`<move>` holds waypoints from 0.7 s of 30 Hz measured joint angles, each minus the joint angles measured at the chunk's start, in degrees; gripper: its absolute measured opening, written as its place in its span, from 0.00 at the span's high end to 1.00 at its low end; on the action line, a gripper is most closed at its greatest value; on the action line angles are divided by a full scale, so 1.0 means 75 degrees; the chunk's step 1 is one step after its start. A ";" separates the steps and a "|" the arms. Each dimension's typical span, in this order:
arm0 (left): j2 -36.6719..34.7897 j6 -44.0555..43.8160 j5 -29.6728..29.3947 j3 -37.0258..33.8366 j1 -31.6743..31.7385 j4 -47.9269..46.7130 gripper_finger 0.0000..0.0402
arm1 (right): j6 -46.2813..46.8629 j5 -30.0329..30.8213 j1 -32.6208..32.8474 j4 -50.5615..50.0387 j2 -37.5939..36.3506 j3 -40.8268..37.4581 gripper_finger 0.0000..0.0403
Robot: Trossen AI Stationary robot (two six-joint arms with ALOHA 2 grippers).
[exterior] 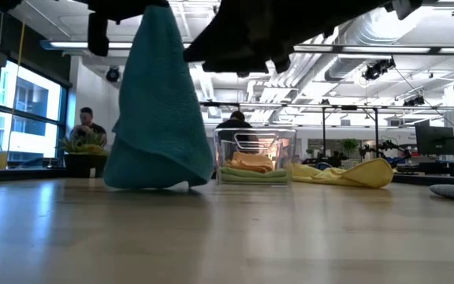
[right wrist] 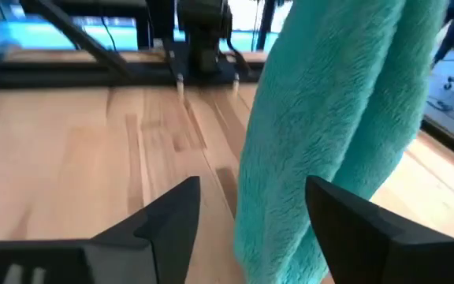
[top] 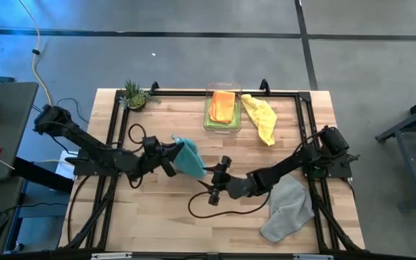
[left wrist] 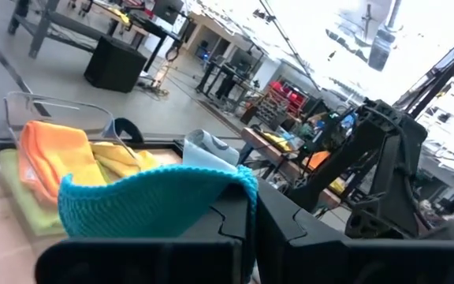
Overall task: Fold microfiber towels
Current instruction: Fold the blue microfiber cloth
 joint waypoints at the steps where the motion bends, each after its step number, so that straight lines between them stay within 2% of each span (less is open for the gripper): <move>1: 0.0000 0.0016 0.0094 0.0000 0.0065 0.0003 1.00 | 0.0111 -0.0006 -0.0039 -0.0256 0.0000 0.0042 0.43; 5: 0.0000 0.0296 0.0361 0.0000 0.0281 0.0245 1.00 | 0.0355 -0.0009 -0.0148 -0.0538 0.0000 0.0000 0.43; 9: 0.0000 0.0766 0.0702 0.0000 0.0491 0.0879 1.00 | 0.0483 0.0236 -0.0203 -0.0631 0.0000 -0.0047 0.50; 11: 0.0000 0.1191 0.0769 0.0000 0.0597 0.1311 1.00 | 0.0170 0.0543 -0.0182 -0.0690 0.0000 -0.0047 0.52; 14: -0.0008 0.1778 0.0713 0.0002 0.0731 0.1718 1.00 | -0.0165 0.0589 -0.0132 -0.1235 -0.0166 -0.0051 0.56; 17: 0.0090 0.1483 0.0497 -0.0064 0.0808 0.1777 1.00 | 0.0171 0.0434 -0.0116 -0.2235 -0.0541 -0.0050 0.63; 21: 0.0531 0.0247 0.0013 -0.0599 0.0770 0.1799 1.00 | 0.0805 0.0390 -0.0090 -0.3611 -0.0891 -0.0050 0.74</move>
